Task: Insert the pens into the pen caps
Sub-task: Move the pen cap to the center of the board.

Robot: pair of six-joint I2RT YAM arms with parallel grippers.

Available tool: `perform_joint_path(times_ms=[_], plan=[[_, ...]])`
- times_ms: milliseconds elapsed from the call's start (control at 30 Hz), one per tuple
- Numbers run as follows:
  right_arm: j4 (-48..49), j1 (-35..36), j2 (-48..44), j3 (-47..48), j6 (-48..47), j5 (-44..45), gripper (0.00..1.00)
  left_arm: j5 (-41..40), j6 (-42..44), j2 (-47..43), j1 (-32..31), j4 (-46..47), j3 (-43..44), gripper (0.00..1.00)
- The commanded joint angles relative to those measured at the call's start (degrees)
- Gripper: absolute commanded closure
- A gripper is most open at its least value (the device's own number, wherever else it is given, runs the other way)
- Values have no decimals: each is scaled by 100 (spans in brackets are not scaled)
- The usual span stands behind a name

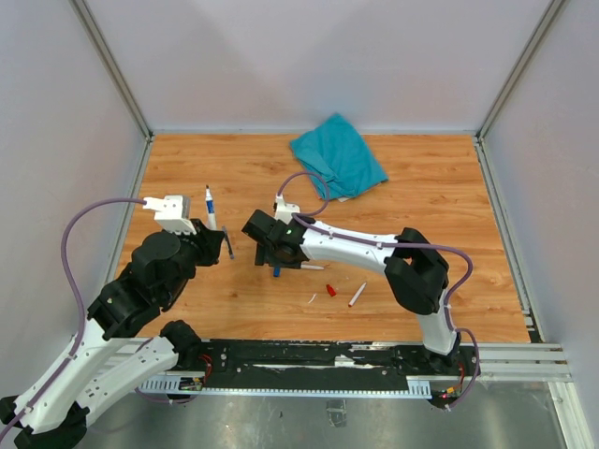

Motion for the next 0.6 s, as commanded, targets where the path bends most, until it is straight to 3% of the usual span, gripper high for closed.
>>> perform_joint_path(times_ms=[0, 567], plan=[[-507, 131, 254, 251, 181, 297, 35, -76, -34, -62, 32, 115, -39, 100], [-736, 153, 796, 700, 158, 260, 36, 172, 27, -18, 32, 264, -99, 99]])
